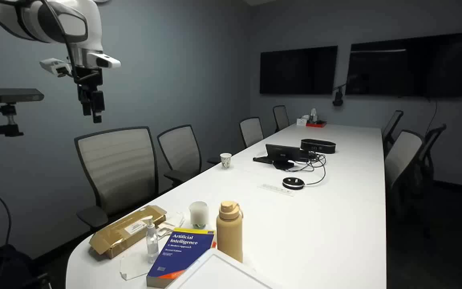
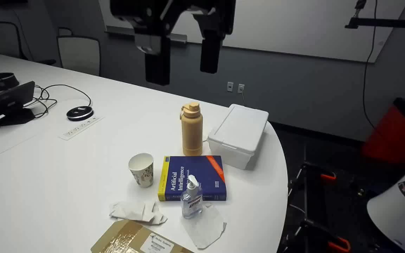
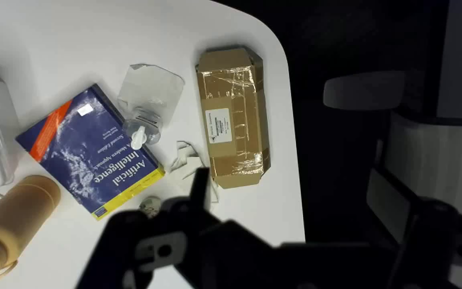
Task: Move the white container to the right
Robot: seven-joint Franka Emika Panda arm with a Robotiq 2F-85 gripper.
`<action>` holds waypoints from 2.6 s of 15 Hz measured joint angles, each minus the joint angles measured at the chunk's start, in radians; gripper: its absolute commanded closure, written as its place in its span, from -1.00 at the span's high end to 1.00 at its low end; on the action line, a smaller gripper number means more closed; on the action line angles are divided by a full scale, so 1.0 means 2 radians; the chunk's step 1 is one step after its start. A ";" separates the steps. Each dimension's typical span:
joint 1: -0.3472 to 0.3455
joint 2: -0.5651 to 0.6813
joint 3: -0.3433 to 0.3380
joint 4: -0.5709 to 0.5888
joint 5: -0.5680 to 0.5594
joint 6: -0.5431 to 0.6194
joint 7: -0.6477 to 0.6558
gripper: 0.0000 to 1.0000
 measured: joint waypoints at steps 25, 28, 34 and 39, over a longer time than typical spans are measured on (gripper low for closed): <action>-0.104 0.255 -0.165 -0.042 -0.216 0.243 -0.019 1.00; -0.103 0.276 -0.176 -0.042 -0.226 0.243 -0.019 1.00; -0.103 0.321 -0.194 -0.042 -0.235 0.243 -0.024 1.00; -0.104 0.368 -0.205 -0.039 -0.235 0.249 -0.040 1.00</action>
